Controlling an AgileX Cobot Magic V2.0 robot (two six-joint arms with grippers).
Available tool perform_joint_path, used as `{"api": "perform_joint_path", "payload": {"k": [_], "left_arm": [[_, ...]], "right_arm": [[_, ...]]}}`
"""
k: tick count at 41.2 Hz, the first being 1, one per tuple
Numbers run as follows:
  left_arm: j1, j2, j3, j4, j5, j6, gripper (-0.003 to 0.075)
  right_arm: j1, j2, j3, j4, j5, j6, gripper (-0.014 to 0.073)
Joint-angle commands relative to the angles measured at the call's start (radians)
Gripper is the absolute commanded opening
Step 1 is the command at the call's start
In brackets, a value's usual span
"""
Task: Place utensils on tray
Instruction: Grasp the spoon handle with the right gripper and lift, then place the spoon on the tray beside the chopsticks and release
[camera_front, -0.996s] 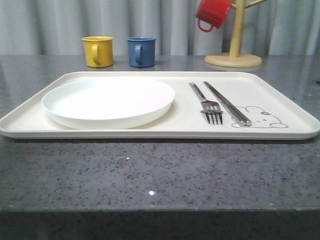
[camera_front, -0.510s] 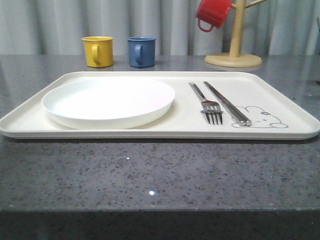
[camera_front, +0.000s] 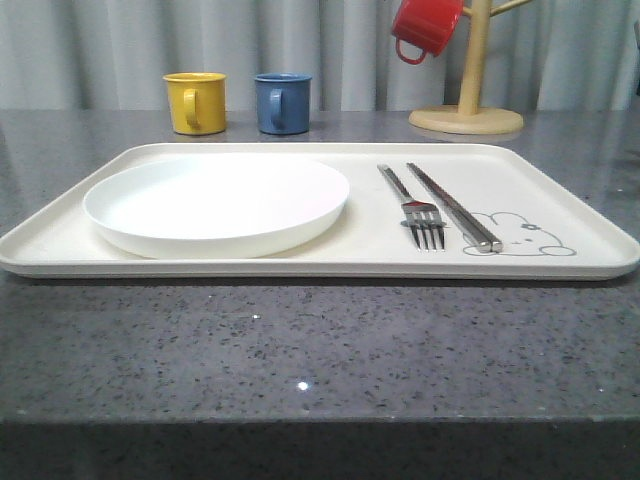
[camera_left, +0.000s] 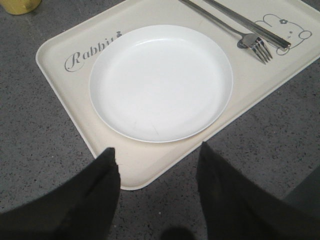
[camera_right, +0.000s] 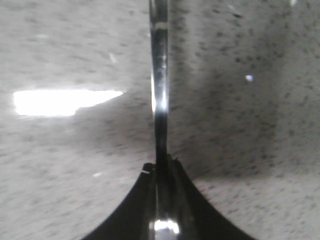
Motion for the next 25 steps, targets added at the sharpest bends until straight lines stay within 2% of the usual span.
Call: {"api": "perform_joint_path", "payload": {"k": [1,10,19,25], "left_arm": [[-0.008,-0.006,-0.027,-0.004,-0.07,-0.007,0.0349],[-0.008,-0.006,-0.027,-0.004,-0.071,-0.007,0.0349],[-0.008,-0.006,-0.027,-0.004,-0.071,-0.007,0.0349],[-0.008,-0.006,-0.027,-0.004,-0.071,-0.007,0.0349]], "right_arm": [[0.038,-0.102,-0.027,0.096,0.067,-0.008,-0.0026],[0.168,-0.131,-0.027,0.248,0.081,-0.008,-0.0026],[0.261,-0.099,-0.027,0.273,0.02,0.078,-0.0026],[0.273,-0.049,-0.027,0.272,0.021,0.098,-0.0026]]}}
